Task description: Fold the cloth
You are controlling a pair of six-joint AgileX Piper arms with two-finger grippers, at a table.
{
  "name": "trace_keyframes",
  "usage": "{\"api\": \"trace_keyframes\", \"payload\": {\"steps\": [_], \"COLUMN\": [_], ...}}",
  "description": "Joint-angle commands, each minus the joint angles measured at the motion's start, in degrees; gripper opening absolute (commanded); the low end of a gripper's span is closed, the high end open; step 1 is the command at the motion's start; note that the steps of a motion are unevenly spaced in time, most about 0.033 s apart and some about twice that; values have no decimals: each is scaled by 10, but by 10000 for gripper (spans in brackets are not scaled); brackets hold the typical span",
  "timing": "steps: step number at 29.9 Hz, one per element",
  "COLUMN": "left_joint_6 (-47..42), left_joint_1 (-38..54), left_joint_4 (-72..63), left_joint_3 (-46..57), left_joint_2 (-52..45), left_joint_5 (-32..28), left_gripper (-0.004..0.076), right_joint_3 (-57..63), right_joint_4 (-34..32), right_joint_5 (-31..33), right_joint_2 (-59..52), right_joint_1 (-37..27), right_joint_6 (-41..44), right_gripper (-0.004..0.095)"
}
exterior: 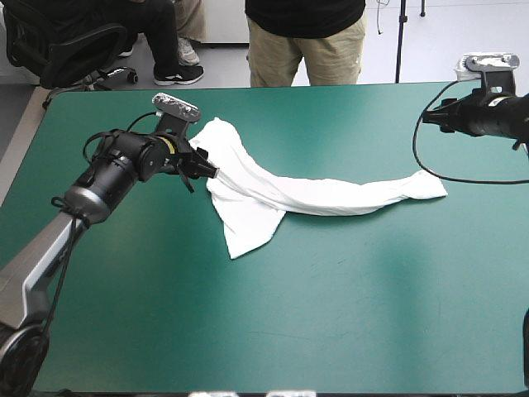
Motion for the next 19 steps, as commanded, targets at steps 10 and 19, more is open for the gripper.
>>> {"api": "trace_keyframes", "payload": {"steps": [10,19], "left_joint_6": [41,87], "left_joint_1": [-120,-133], "left_joint_4": [-97,-107], "left_joint_3": [176,191], "left_joint_2": [-82,0], "left_joint_5": [-2,-30], "left_gripper": [456,456], "right_joint_3": [-21,-20], "right_joint_4": [18,18], "right_joint_5": [39,44], "right_joint_2": [-151,-154], "right_joint_1": [-4,-4], "right_joint_6": [14,17], "right_gripper": [509,509]}}
